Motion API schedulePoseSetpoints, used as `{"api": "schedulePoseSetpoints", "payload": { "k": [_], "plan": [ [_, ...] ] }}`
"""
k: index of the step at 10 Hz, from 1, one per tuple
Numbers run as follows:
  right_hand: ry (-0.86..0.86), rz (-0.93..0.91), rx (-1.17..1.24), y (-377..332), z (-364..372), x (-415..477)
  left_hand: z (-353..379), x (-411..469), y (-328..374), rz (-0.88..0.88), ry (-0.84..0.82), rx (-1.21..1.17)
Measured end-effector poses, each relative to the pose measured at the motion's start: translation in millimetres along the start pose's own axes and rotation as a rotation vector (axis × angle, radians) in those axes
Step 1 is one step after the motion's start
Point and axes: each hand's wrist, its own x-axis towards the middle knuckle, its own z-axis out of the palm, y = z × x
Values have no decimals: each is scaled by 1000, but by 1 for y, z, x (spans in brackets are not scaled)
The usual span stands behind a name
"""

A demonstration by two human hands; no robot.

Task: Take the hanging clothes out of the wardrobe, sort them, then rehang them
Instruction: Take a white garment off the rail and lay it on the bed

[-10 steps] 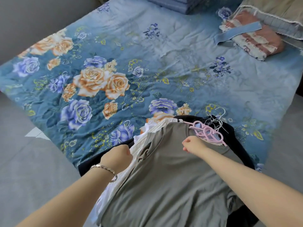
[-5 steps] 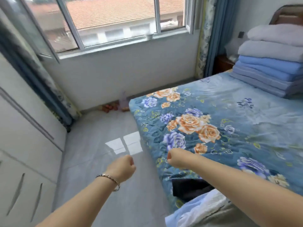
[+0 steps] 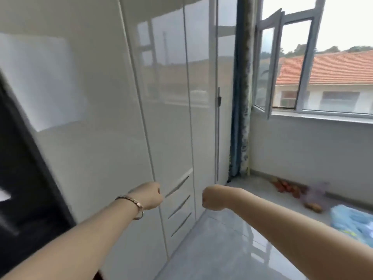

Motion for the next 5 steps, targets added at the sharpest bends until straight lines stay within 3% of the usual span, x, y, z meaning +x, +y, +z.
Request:
{"api": "schedulePoseSetpoints", "payload": {
  "k": [1, 3, 5],
  "plan": [
    [-41, -205, -69, -66, -21, 41, -29, -20, -59, -201, 80, -71],
    [-125, -442, -237, -184, -43, 73, -80, -78, -136, -532, 198, -191],
    [-160, -673, -184, -288, -62, 79, -120, -125, -187, -740, 228, -215]
  ]
}}
